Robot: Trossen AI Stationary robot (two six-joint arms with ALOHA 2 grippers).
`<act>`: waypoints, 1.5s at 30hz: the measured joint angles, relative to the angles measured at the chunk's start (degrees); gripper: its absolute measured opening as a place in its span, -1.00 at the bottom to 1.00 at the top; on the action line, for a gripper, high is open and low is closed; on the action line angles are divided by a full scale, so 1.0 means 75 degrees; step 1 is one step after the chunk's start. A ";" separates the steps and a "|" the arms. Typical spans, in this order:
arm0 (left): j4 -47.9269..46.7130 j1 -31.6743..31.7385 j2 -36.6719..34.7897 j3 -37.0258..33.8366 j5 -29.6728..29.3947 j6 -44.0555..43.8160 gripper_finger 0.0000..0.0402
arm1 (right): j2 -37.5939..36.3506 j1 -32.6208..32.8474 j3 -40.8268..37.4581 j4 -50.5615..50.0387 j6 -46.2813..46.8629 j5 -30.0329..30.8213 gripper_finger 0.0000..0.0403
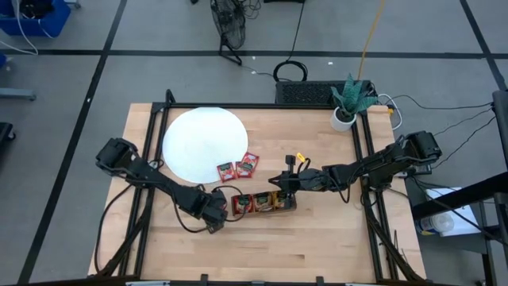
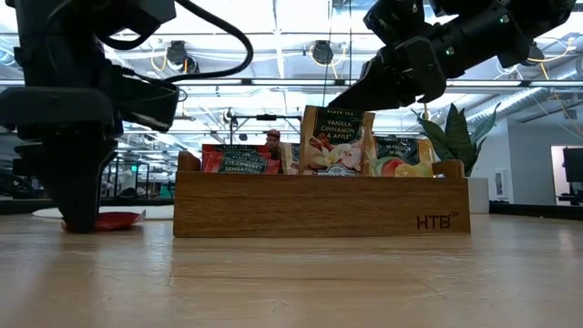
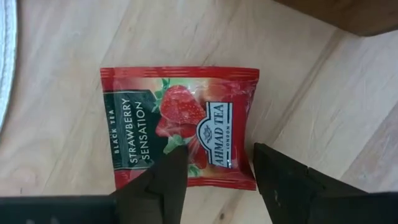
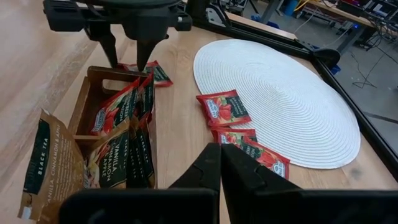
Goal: Pick & Place Tea
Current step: Put the red tea bag into the left section of the wooden organizer
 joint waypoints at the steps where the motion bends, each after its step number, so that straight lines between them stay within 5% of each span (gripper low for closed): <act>1: -0.0026 0.0001 -0.0052 -0.0003 -0.0052 0.0005 -0.09 | 0.0000 0.0000 0.0000 0.0002 -0.0001 -0.0002 -1.00; 5: -0.0204 -0.0005 -0.0083 -0.0021 -0.0212 0.0383 -0.29 | 0.0000 0.0000 0.0000 0.0003 0.0002 -0.0003 -1.00; 10: -0.0650 0.0001 -0.0081 0.0008 -0.0375 0.0926 -0.88 | 0.0000 0.0000 0.0000 0.0003 0.0002 0.0000 -1.00; 15: -0.2440 -0.0108 -0.0110 0.0586 -0.1254 0.1058 -0.95 | 0.0000 0.0000 0.0000 0.0013 0.0002 0.0006 -1.00; 20: -0.4369 -0.0285 -0.0124 0.1666 -0.3465 0.1511 -0.96 | 0.0111 -0.0053 0.0000 0.0798 -0.0021 0.0003 -1.00; 26: -0.4069 -0.0308 -0.0139 0.2220 -0.7170 0.3668 -0.96 | 0.0671 -0.0686 0.0003 0.2276 0.0458 -0.0002 -1.00; 28: -0.3665 -0.0294 -0.0135 0.2206 -0.7820 0.4705 -0.96 | 0.0833 -0.1114 0.0003 0.2527 0.1084 -0.0035 -1.00; 36: -0.2888 0.0102 -0.0133 0.2206 -0.8389 0.6208 -0.95 | 0.1697 -0.2634 0.0003 0.5065 0.2929 -0.3292 -0.96; 45: -0.2699 0.0446 -0.0133 0.2206 -0.7994 0.6274 -0.94 | 0.2380 -0.2890 0.0579 0.5840 0.4149 -0.4416 -0.34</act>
